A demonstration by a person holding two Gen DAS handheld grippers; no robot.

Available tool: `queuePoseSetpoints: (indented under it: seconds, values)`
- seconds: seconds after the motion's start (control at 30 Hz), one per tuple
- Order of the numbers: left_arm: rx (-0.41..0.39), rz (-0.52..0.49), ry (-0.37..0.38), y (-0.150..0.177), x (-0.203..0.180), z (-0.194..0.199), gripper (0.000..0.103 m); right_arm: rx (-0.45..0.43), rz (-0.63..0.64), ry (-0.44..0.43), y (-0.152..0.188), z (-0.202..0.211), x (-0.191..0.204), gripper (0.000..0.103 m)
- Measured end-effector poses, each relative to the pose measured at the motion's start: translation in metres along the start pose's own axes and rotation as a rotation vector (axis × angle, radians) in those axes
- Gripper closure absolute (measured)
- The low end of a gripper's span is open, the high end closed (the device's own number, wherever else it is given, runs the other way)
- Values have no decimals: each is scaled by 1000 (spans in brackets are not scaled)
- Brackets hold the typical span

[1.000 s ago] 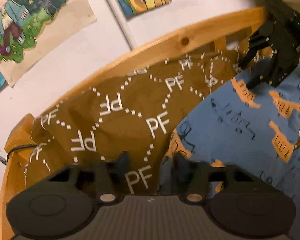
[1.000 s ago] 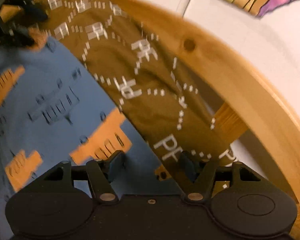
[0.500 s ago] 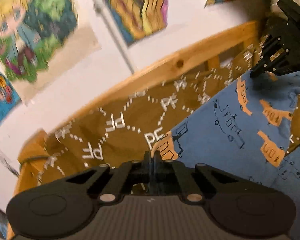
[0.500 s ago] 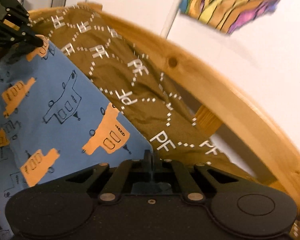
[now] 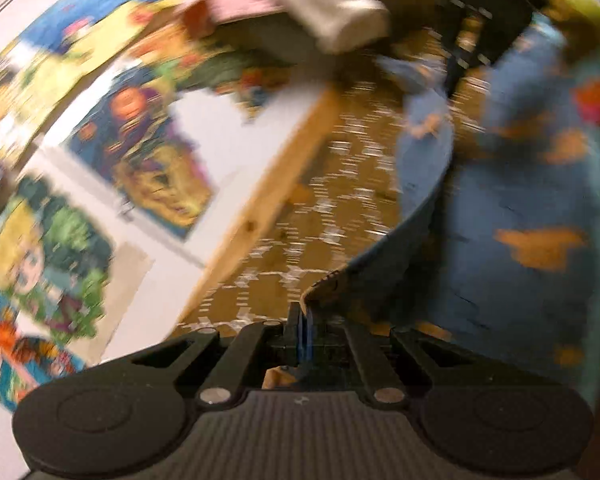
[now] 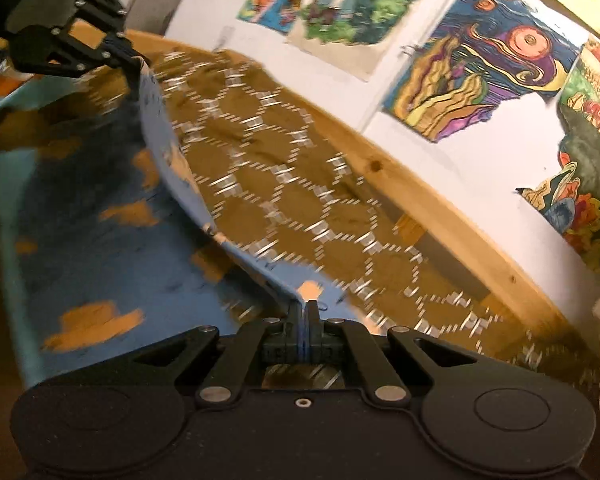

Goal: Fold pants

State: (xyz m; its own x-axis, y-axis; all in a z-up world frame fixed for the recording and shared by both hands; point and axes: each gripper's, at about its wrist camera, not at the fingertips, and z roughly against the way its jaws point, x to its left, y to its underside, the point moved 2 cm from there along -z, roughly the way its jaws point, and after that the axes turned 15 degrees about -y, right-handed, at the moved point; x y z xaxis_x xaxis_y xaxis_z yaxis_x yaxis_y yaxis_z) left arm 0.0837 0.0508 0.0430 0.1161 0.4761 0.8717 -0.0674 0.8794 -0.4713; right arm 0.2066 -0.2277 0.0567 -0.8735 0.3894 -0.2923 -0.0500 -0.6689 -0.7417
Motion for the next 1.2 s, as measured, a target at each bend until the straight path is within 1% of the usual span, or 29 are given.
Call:
queuePoseSetpoints:
  seconds: [0.03, 0.1, 0.13, 0.23, 0.3, 0.37, 0.47, 0.53, 0.6, 0.7, 0.8, 0.9, 0.97, 1.0, 1.03, 1.07, 1.1, 1.13, 1.17, 1.2]
  values:
    - [-12, -52, 23, 3, -14, 7, 101, 12, 20, 1, 7, 4, 15, 103]
    - [-11, -118, 74, 11, -35, 14, 101, 51, 60, -6, 19, 7, 45, 103]
    - [-5, -155, 104, 16, -47, 16, 101, 70, 58, -17, 25, 7, 57, 103]
    - [22, -221, 153, 31, -68, 19, 101, 114, 22, -48, 41, 3, 83, 103]
    - [40, -248, 163, 37, -73, 17, 101, 136, 27, -50, 50, 0, 99, 103]
    - [46, -271, 157, 42, -77, 17, 101, 146, 15, -57, 55, -2, 110, 103]
    - [46, -284, 147, 44, -79, 21, 101, 140, -15, -69, 53, -1, 118, 103]
    - [50, -303, 155, 45, -81, 23, 101, 139, -3, -71, 51, 0, 124, 103]
    - [73, -324, 189, 48, -86, 22, 101, 151, 6, -74, 52, -2, 130, 103]
    - [88, -335, 237, 53, -92, 24, 100, 176, -23, -93, 60, -9, 133, 103]
    - [105, -320, 263, 53, -88, 20, 99, 169, -39, -90, 65, -8, 135, 103]
    - [117, -327, 293, 53, -91, 18, 96, 162, -65, -89, 68, -8, 135, 103]
    - [121, -332, 307, 52, -91, 17, 91, 157, -79, -92, 72, -10, 136, 100]
    - [127, -322, 314, 50, -89, 17, 81, 153, -90, -91, 74, -9, 136, 98]
    - [136, -295, 322, 49, -86, 17, 66, 148, -104, -93, 74, -7, 135, 94]
    - [145, -263, 326, 47, -82, 18, 57, 144, -122, -96, 75, -4, 134, 86]
    - [156, -222, 330, 44, -75, 17, 42, 141, -144, -97, 76, 0, 132, 81]
    - [170, -182, 335, 41, -69, 18, 35, 139, -164, -91, 77, 4, 131, 67]
    - [186, -141, 341, 36, -65, 17, 34, 136, -191, -81, 80, 10, 128, 56]
    - [201, -84, 347, 31, -59, 16, 31, 125, -221, -67, 82, 18, 125, 52]
